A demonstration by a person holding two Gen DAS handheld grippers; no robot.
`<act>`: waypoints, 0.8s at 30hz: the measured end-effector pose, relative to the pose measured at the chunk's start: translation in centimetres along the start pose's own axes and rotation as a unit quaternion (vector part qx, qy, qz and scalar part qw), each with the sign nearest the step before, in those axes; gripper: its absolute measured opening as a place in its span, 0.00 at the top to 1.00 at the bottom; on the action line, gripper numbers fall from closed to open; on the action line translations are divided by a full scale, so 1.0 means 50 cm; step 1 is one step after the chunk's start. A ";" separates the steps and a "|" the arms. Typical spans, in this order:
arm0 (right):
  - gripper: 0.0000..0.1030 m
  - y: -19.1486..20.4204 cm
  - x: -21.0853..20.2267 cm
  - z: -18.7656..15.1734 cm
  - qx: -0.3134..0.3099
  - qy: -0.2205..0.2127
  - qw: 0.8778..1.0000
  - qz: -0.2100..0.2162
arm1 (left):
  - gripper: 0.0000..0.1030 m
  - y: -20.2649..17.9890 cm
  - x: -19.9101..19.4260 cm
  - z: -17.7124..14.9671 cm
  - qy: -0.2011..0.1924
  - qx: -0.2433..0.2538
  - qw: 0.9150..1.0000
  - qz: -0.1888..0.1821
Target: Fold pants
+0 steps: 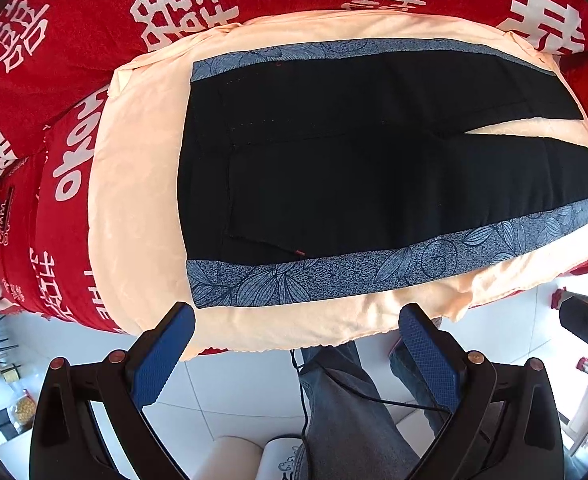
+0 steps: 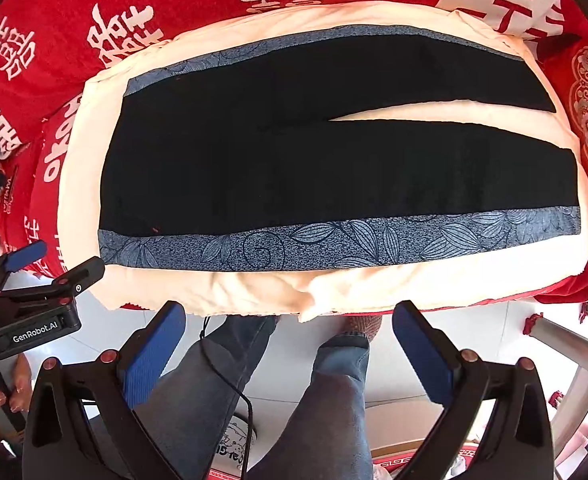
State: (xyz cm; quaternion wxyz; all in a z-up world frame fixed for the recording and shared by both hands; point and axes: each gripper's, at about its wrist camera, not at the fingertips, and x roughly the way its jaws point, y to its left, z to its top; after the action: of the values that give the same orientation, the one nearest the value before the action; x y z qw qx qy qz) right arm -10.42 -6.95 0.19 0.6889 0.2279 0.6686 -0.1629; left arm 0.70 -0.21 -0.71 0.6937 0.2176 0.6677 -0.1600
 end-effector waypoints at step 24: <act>0.00 -0.038 -0.023 0.003 -0.038 -0.015 0.999 0.021 | 0.01 -0.013 -0.052 -0.033 -0.035 -0.073 0.996 0.023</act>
State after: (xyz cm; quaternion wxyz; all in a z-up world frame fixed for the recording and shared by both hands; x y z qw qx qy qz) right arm -11.37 -8.73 1.14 0.7102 0.2130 0.6591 -0.1260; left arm -1.20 -0.07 1.79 0.7344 0.1764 0.6473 -0.1025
